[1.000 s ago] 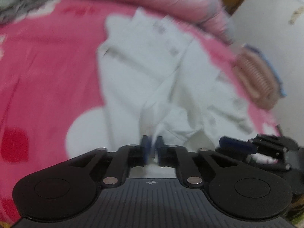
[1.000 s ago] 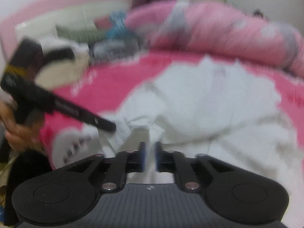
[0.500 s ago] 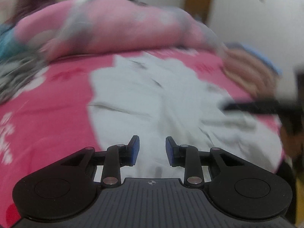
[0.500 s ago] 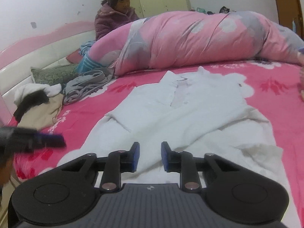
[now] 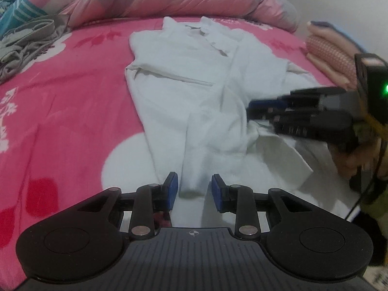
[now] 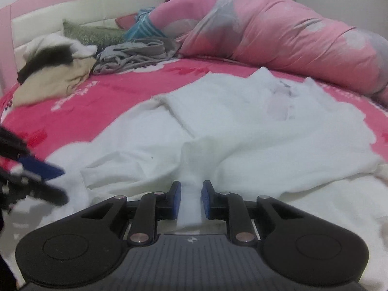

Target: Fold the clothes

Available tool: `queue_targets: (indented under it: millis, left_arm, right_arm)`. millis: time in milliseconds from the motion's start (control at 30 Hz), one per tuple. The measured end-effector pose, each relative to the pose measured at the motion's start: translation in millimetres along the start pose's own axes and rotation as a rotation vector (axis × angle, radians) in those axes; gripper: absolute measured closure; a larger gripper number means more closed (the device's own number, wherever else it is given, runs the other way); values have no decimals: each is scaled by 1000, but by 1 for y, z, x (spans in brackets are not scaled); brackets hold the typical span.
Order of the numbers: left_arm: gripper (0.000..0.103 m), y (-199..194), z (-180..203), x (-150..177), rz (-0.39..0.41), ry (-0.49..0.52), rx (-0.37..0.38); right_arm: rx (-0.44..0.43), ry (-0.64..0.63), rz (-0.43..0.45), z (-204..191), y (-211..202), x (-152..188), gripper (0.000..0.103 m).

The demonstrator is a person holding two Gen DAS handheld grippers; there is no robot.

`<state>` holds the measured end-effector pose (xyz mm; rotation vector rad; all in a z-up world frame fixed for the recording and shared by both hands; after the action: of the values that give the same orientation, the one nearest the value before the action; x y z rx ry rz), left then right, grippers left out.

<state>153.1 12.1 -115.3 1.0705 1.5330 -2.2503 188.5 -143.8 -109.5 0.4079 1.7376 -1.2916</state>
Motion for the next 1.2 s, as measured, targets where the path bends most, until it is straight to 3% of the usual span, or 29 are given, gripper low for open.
queue_targets:
  millis: [167, 267, 333, 400, 500, 600, 800, 933, 1033, 1133, 1200]
  left_arm:
    - [73, -13, 3, 8, 16, -11, 28]
    - [73, -20, 4, 6, 44, -16, 36]
    - [73, -26, 4, 1, 73, -22, 44]
    - [71, -29, 4, -12, 122, -26, 52]
    - [70, -21, 8, -35, 172, -18, 53]
    - [70, -2, 19, -57, 176, 4, 36]
    - [70, 51, 33, -91, 128, -6, 13]
    - [70, 93, 31, -94, 67, 38, -27]
    - [69, 119, 28, -86, 22, 77, -55]
    - [67, 116, 27, -85, 45, 103, -39]
    - [67, 112, 25, -87, 37, 112, -31]
  right_arm:
    - [10, 47, 37, 16, 5, -21, 83]
    - [-9, 76, -28, 19, 40, -11, 83]
    - [12, 20, -18, 13, 47, -4, 82]
    - [22, -22, -20, 8, 40, -7, 82]
    - [37, -18, 50, 14, 14, -20, 83]
    - [111, 19, 95, 44, -5, -32, 82]
    - [281, 74, 97, 128, -15, -47, 82]
    - [359, 115, 44, 188, 0, -32, 82]
    - [408, 180, -81, 239, 21, 4, 82]
    - [307, 284, -40, 263, 9, 13, 81]
    - [287, 300, -22, 272, -5, 9, 81]
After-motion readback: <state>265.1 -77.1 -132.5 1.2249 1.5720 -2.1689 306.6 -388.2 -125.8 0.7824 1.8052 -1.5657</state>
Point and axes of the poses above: each gripper's, at about its wrist camera, not at the fingertips, and y roughly the way its jaws point, z to its right, x to its underside, the point moved 7 cm from there along y, roughly the way its jaws point, and after that the axes turned 2 degrees about z, right-handed, at the moved point
